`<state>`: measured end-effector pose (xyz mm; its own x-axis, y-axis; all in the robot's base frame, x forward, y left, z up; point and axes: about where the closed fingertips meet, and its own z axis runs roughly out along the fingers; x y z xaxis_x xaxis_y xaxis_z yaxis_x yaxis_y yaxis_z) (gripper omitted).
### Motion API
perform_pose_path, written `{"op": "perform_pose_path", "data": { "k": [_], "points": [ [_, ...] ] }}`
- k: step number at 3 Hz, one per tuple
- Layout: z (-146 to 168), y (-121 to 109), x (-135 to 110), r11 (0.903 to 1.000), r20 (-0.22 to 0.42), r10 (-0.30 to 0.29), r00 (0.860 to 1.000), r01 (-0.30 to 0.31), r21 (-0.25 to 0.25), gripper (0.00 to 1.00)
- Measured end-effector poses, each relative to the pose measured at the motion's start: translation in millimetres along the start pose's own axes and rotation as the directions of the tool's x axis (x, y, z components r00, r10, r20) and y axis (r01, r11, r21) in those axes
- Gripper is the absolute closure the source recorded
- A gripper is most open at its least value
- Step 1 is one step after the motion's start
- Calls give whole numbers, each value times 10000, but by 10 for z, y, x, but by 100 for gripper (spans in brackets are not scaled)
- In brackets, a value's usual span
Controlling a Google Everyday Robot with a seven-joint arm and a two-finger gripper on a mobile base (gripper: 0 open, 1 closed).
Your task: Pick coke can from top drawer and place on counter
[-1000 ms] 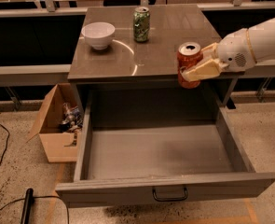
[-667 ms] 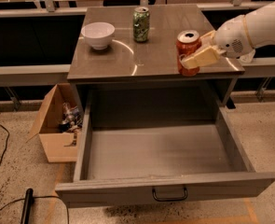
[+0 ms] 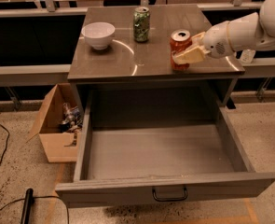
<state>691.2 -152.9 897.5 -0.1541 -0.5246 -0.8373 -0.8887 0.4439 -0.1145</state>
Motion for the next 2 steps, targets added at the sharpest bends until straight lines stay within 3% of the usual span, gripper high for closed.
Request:
{"op": "perform_pose_path", "data": {
  "k": [2],
  "points": [
    [343,-314,-18,9963,827,127,9965,-196,837,60]
  ]
}}
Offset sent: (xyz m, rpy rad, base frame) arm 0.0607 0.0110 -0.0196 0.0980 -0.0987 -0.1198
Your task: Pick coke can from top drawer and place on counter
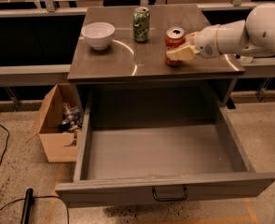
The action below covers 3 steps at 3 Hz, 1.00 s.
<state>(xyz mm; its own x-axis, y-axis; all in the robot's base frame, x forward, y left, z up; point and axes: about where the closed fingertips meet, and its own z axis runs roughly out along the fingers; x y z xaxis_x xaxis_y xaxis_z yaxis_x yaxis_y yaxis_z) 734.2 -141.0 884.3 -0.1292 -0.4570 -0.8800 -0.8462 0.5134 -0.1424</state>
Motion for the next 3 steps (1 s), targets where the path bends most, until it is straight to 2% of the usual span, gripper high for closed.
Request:
{"op": "perform_pose_path", "data": {
  "k": [2,3],
  "points": [
    [16,-7,142,9984,-19,326,9995,-325,473,14],
    [-237,72,233,9953,-412,481,9980,-444,865,0]
  ]
}}
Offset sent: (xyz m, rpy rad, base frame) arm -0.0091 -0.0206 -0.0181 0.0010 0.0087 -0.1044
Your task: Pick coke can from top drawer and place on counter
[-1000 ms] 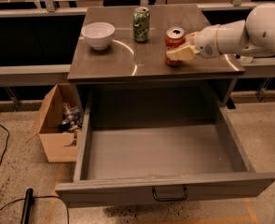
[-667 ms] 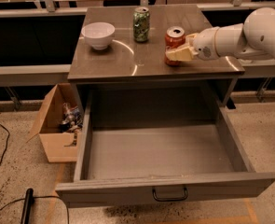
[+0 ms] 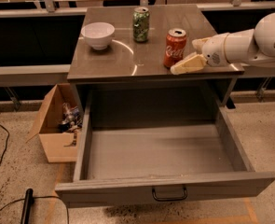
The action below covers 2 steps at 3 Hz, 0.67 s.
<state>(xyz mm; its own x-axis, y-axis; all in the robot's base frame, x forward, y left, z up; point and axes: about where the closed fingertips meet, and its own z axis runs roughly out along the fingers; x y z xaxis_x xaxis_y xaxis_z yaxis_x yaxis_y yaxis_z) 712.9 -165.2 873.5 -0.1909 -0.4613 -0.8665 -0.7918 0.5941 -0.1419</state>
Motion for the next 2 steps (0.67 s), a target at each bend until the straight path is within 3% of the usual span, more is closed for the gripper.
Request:
{"op": "perform_pose_path", "data": {
  "k": [1,2],
  "points": [
    [-336,48,63,9981,-343,114,9993,-93,608,0],
    [-346,158,105,9985,-504,123,9987,-96,537,0]
  ]
}}
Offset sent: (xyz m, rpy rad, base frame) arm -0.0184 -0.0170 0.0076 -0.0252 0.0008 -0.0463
